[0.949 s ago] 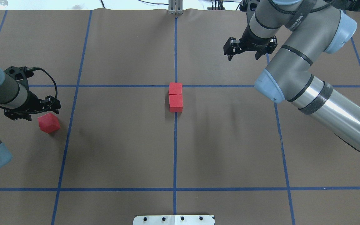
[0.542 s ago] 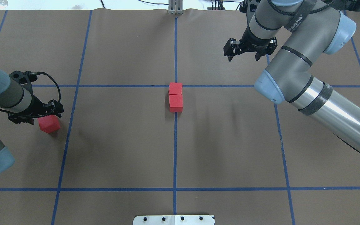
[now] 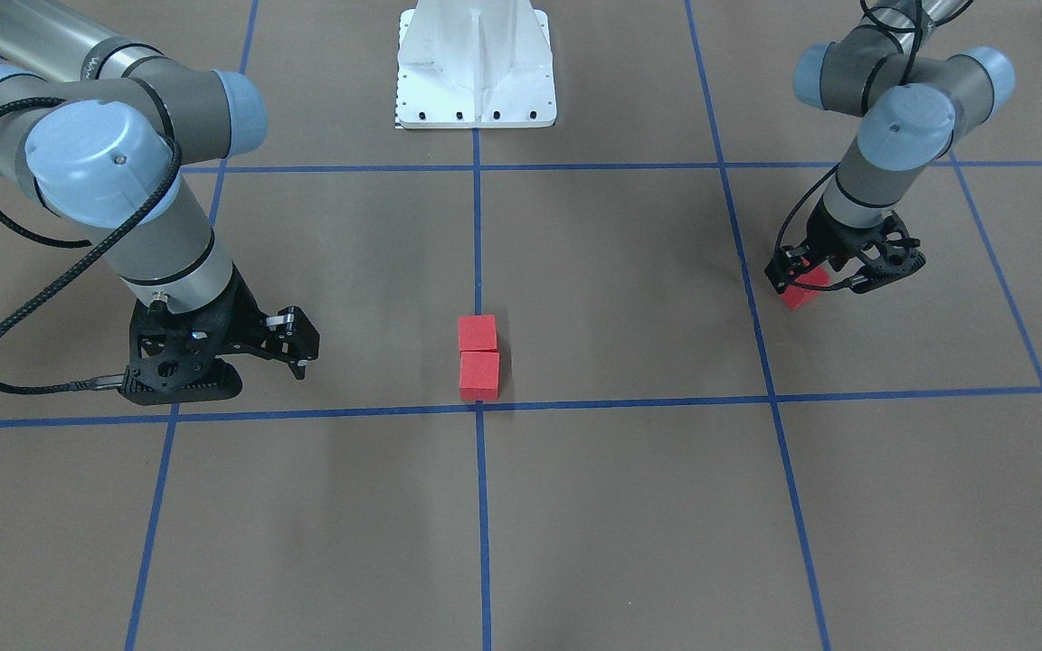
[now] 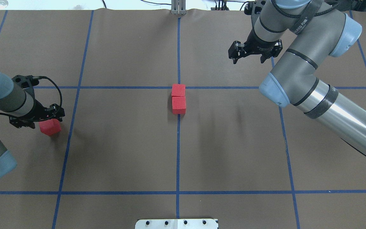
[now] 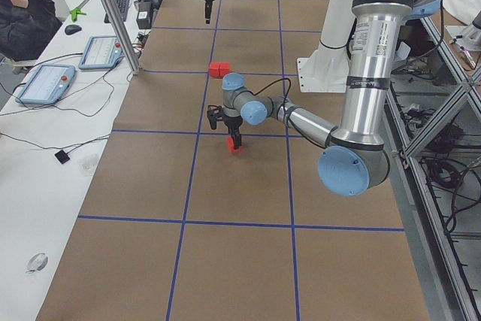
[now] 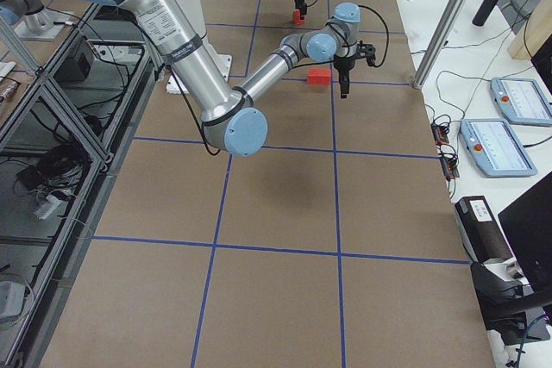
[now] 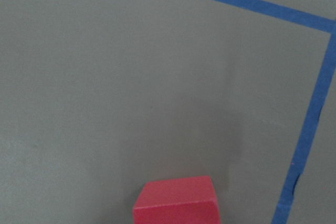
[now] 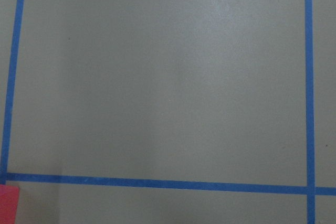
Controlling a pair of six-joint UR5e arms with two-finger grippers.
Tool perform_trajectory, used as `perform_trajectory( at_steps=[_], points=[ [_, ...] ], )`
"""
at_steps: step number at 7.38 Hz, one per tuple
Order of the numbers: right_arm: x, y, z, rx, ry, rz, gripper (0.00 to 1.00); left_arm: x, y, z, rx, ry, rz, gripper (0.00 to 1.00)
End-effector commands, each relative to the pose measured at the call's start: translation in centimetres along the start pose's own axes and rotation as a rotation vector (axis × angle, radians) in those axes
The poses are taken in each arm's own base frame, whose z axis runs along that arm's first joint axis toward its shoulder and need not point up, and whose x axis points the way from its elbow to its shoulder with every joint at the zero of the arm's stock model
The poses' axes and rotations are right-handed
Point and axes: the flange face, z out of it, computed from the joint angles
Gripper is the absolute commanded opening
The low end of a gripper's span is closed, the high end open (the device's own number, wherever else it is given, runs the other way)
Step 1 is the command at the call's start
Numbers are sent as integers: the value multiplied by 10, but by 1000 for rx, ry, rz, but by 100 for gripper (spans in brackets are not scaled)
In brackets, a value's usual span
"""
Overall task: Form red blocks into L shape at center
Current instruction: 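Close the left gripper on the red cube and lift it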
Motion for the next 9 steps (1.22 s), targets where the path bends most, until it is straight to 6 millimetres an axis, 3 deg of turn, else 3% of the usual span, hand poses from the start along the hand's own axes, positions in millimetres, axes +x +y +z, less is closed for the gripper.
perform_trajectory(
  at_steps=[1, 2, 4, 6, 8, 9],
  points=[
    [0, 0, 0, 1, 1, -1, 99, -1, -2, 5, 4, 12, 7, 96],
    [0, 0, 0, 1, 1, 1, 99, -2, -2, 6, 4, 11, 6, 90],
    [-2, 2, 2, -1, 1, 4, 99, -1, -2, 3, 8, 20, 7, 37],
    [-10, 7, 2, 0, -3, -3, 99, 1, -1, -4, 12, 31, 7, 0],
    [-8, 7, 4, -3, 0, -2, 99, 20, 3, -35, 19, 69, 16, 0],
    [-8, 7, 2, -1, -3, -2, 99, 38, -7, -57, 29, 59, -11, 0]
  ],
)
